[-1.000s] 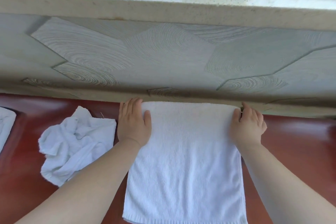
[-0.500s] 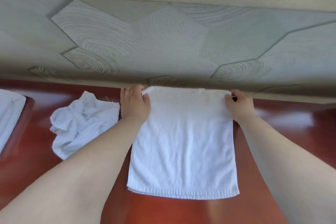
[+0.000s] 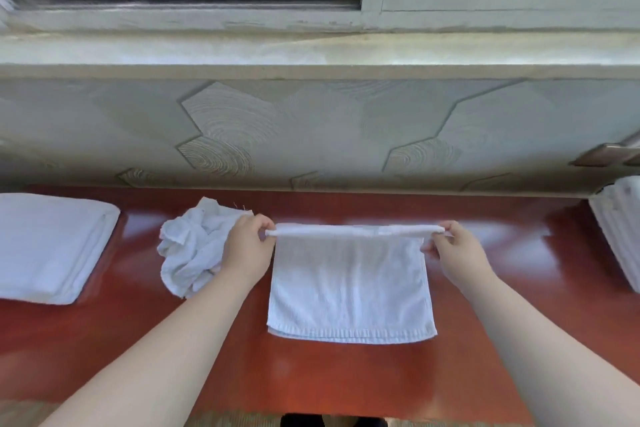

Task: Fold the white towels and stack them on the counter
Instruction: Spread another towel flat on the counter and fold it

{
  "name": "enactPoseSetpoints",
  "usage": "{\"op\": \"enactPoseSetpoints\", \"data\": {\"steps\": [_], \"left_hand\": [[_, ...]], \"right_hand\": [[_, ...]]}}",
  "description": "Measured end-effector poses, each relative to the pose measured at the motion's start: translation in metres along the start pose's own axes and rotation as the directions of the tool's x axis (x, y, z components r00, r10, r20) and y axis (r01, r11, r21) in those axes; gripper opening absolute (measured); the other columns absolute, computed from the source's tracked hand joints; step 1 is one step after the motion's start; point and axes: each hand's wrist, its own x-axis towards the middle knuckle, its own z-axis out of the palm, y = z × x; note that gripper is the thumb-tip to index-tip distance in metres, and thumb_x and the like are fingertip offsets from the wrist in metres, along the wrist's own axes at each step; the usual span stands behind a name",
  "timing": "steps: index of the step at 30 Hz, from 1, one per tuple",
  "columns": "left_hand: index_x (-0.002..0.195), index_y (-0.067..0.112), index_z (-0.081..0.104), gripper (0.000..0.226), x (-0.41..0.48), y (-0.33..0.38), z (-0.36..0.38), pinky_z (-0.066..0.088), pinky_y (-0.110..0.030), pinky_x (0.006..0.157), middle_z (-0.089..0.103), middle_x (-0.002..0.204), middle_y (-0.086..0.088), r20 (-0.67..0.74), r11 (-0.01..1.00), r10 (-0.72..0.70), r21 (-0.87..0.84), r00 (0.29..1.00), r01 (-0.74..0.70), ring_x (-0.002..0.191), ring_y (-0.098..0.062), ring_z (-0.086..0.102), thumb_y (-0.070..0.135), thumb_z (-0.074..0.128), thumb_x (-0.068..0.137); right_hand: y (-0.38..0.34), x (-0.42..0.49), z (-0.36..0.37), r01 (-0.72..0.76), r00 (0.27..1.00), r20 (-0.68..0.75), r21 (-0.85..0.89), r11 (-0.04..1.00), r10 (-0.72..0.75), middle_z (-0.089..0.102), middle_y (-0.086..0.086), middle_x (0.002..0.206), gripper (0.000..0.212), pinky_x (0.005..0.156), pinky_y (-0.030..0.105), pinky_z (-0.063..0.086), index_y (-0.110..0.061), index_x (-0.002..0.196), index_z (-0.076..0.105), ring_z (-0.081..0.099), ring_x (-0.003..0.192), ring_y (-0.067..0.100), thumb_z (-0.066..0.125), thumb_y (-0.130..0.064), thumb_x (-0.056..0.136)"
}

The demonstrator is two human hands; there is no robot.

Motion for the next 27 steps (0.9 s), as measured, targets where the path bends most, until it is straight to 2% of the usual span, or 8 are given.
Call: {"op": "enactPoseSetpoints", "data": {"steps": [5, 8, 10, 15, 18, 21, 23, 27], "left_hand": [[0.082, 0.032, 0.053, 0.024, -0.084, -0.017, -0.011, 0.046, -0.028, 0.069, 0.056, 0.091, 0.014, 0.094, 0.985, 0.086, 0.14, 0.992, -0.098, 0.077, -0.005, 0.055, 0.012, 0.061, 0.091], [0.08, 0.032, 0.043, 0.024, -0.123, -0.039, -0.006, 0.037, -0.026, 0.053, 0.052, 0.068, 0.009, 0.143, 0.963, -0.005, 0.267, 0.99, -0.034, 0.06, -0.006, 0.051, 0.013, 0.052, 0.093], [0.085, 0.028, 0.042, 0.019, -0.139, -0.05, 0.004, 0.048, -0.038, 0.056, 0.057, 0.066, 0.001, 0.24, 0.975, -0.108, 0.214, 0.965, 0.056, 0.062, -0.014, 0.06, 0.013, 0.049, 0.095], [0.082, 0.026, 0.047, 0.022, -0.151, -0.058, 0.022, 0.047, -0.041, 0.057, 0.056, 0.066, 0.0, 0.233, 0.988, -0.146, 0.085, 0.961, 0.13, 0.066, -0.022, 0.059, 0.006, 0.053, 0.087], [0.081, 0.03, 0.045, 0.023, -0.152, -0.066, 0.024, 0.045, -0.036, 0.058, 0.055, 0.068, 0.008, 0.166, 0.968, -0.061, 0.25, 0.984, 0.017, 0.067, -0.017, 0.055, 0.01, 0.054, 0.089], [0.091, 0.033, 0.047, 0.022, -0.154, -0.074, 0.024, 0.052, -0.037, 0.068, 0.059, 0.08, 0.011, 0.254, 0.937, -0.08, 0.349, 0.964, -0.014, 0.077, -0.019, 0.059, 0.012, 0.051, 0.088], [0.096, 0.034, 0.048, 0.021, -0.154, -0.076, 0.027, 0.05, -0.034, 0.067, 0.06, 0.083, 0.012, 0.265, 0.951, -0.124, 0.307, 0.956, 0.038, 0.078, -0.015, 0.06, 0.017, 0.052, 0.085], [0.118, 0.032, 0.051, 0.031, -0.138, -0.064, 0.039, 0.05, -0.031, 0.069, 0.066, 0.088, 0.012, 0.17, 0.94, -0.336, 0.006, 0.926, 0.34, 0.081, -0.008, 0.064, 0.044, 0.063, 0.092]], "right_hand": [[0.04, -0.052, -0.012, -0.156, 0.984, 0.118, 0.224, 0.962, 0.132, 0.076, 0.003, 0.077, 0.014, 0.086, 0.042, 0.057, -0.008, 0.088, 0.064, 0.076, 0.084, 0.025, 0.055, -0.009, 0.098], [0.069, -0.086, -0.005, -0.113, 0.985, 0.134, 0.016, 0.994, 0.109, 0.076, -0.004, 0.073, 0.023, 0.072, 0.037, 0.052, -0.017, 0.08, 0.064, 0.07, 0.065, 0.006, 0.064, -0.034, 0.096], [0.084, -0.102, 0.005, -0.113, 0.985, 0.117, -0.102, 0.988, 0.125, 0.072, -0.009, 0.065, 0.02, 0.057, 0.03, 0.04, -0.02, 0.076, 0.061, 0.052, 0.045, 0.003, 0.068, -0.031, 0.091], [0.1, -0.113, 0.02, -0.169, 0.981, 0.066, -0.166, 0.972, 0.181, 0.064, -0.002, 0.068, 0.01, 0.057, 0.03, 0.039, -0.021, 0.079, 0.06, 0.048, 0.054, 0.017, 0.063, -0.016, 0.087], [0.106, -0.117, 0.021, -0.146, 0.987, 0.042, -0.201, 0.969, 0.157, 0.062, -0.003, 0.067, 0.013, 0.057, 0.03, 0.041, -0.026, 0.08, 0.059, 0.05, 0.056, 0.017, 0.059, -0.015, 0.088], [0.115, -0.118, 0.021, -0.119, 0.982, 0.111, -0.278, 0.953, 0.155, 0.062, -0.005, 0.073, 0.016, 0.056, 0.028, 0.042, -0.031, 0.084, 0.057, 0.055, 0.06, 0.014, 0.059, -0.016, 0.089], [0.116, -0.114, 0.021, -0.12, 0.978, 0.128, -0.29, 0.949, 0.162, 0.064, -0.006, 0.078, 0.015, 0.056, 0.028, 0.041, -0.031, 0.089, 0.056, 0.057, 0.063, 0.015, 0.06, -0.017, 0.088], [0.112, -0.104, 0.027, -0.124, 0.985, 0.075, -0.325, 0.938, 0.156, 0.063, -0.006, 0.086, 0.023, 0.06, 0.032, 0.04, -0.024, 0.105, 0.048, 0.061, 0.072, 0.019, 0.063, -0.021, 0.089]]}}
